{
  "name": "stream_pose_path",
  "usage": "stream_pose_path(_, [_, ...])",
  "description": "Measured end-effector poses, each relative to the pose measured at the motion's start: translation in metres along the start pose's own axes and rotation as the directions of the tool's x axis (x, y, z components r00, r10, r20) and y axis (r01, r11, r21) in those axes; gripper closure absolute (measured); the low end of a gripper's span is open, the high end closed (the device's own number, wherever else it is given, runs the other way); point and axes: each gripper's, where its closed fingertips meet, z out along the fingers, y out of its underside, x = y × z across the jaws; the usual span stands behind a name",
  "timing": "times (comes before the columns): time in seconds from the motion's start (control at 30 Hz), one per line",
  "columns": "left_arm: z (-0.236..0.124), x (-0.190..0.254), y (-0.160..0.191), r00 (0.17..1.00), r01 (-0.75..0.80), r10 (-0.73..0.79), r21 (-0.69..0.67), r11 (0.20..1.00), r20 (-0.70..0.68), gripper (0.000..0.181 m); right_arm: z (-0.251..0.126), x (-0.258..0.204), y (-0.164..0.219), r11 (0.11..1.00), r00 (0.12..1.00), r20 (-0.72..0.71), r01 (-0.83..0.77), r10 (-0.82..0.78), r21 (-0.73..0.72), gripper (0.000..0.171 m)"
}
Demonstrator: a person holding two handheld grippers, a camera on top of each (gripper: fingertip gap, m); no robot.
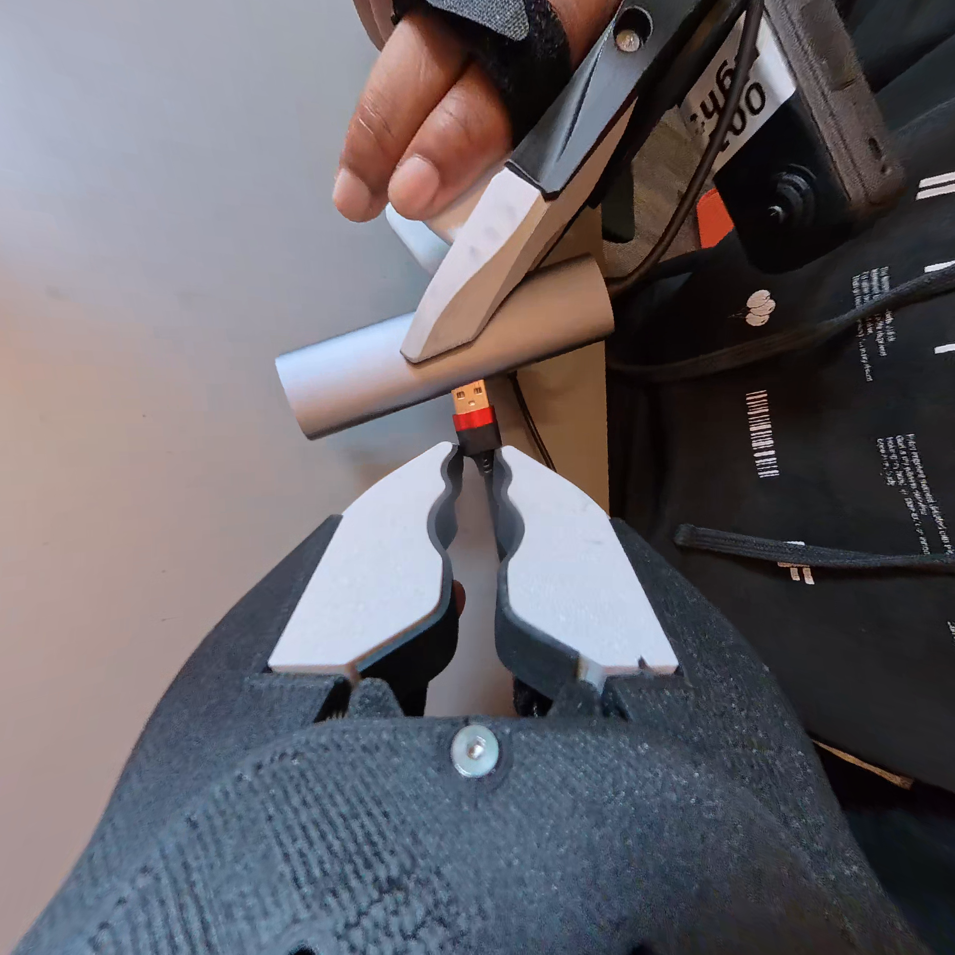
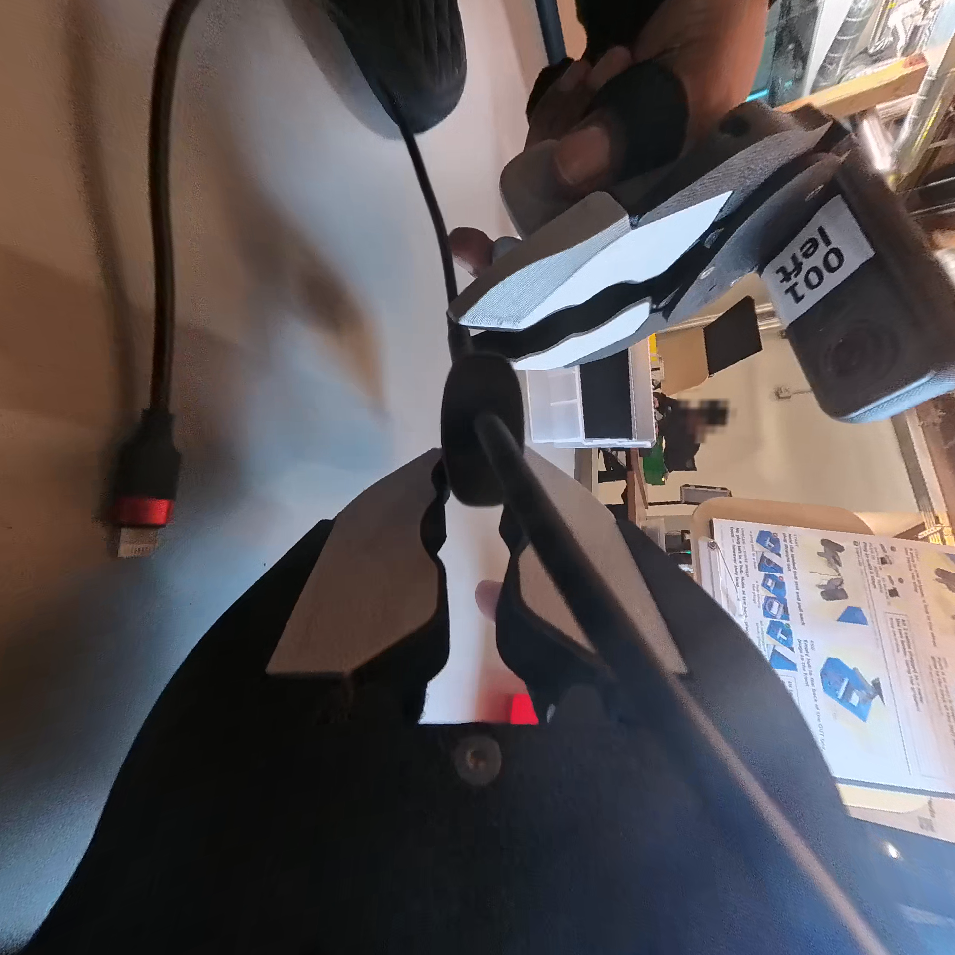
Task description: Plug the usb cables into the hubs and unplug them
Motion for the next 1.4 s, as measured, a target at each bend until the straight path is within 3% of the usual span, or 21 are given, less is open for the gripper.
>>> stream_pose_path(0.2, [0.001, 0.002, 0.0, 0.987, 0.118, -0.106, 0.103, 0.988, -0.119, 0.171, 0.001, -0.007, -0.001, 0.999, 0.999, 0.038, 0.018, -0.016, -0.029, 0.154])
stream_pose_path(0.37, [0.006, -0.009, 0.003, 0.965, 0.245, -0.234, 0.095, 0.965, -0.114, 0.171, 0.007, -0.013, 0.01, 0.988, 0.998, 0.052, 0.045, -0.038, -0.145, 0.155])
stream_pose_path(0.47, [-0.001, -0.015, -0.005, 0.951, 0.3, -0.282, 0.152, 0.942, -0.129, 0.171, 0.009, -0.004, 0.02, 0.97, 0.999, 0.009, -0.033, 0.036, -0.239, 0.154])
stream_pose_path(0.77, [0.002, -0.016, -0.005, 0.925, 0.363, -0.337, 0.137, 0.922, -0.177, 0.171, 0.007, -0.016, 0.02, 0.97, 0.994, 0.104, 0.056, -0.032, -0.237, 0.154])
stream_pose_path(0.9, [0.003, -0.013, -0.006, 0.925, 0.364, -0.347, 0.1, 0.926, -0.154, 0.171, 0.007, -0.013, 0.019, 0.971, 0.996, 0.089, 0.045, -0.024, -0.235, 0.155])
stream_pose_path(1.1, [0.001, -0.008, -0.014, 0.906, 0.39, -0.352, 0.142, 0.91, -0.236, 0.171, 0.0, -0.011, 0.017, 0.982, 0.997, 0.078, 0.0, 0.015, -0.188, 0.155])
stream_pose_path(1.2, [-0.006, -0.004, -0.022, 0.917, 0.361, -0.305, 0.214, 0.908, -0.257, 0.168, -0.001, -0.007, 0.016, 0.979, 0.983, 0.084, -0.152, 0.164, -0.136, 0.154])
stream_pose_path(1.27, [-0.023, -0.004, -0.039, 0.932, 0.33, -0.25, 0.331, 0.884, -0.262, 0.172, -0.002, 0.004, 0.014, 0.953, 0.951, 0.08, -0.291, 0.298, -0.085, 0.154])
stream_pose_path(1.3, [-0.033, -0.003, -0.047, 0.945, 0.297, -0.21, 0.389, 0.872, -0.25, 0.166, -0.002, 0.008, 0.014, 0.935, 0.932, 0.082, -0.348, 0.352, -0.063, 0.154])
stream_pose_path(1.4, [-0.061, -0.005, -0.064, 0.99, 0.128, -0.083, 0.524, 0.842, -0.11, 0.155, -0.004, 0.016, 0.018, 0.866, 0.861, 0.095, -0.5, 0.499, -0.017, 0.154])
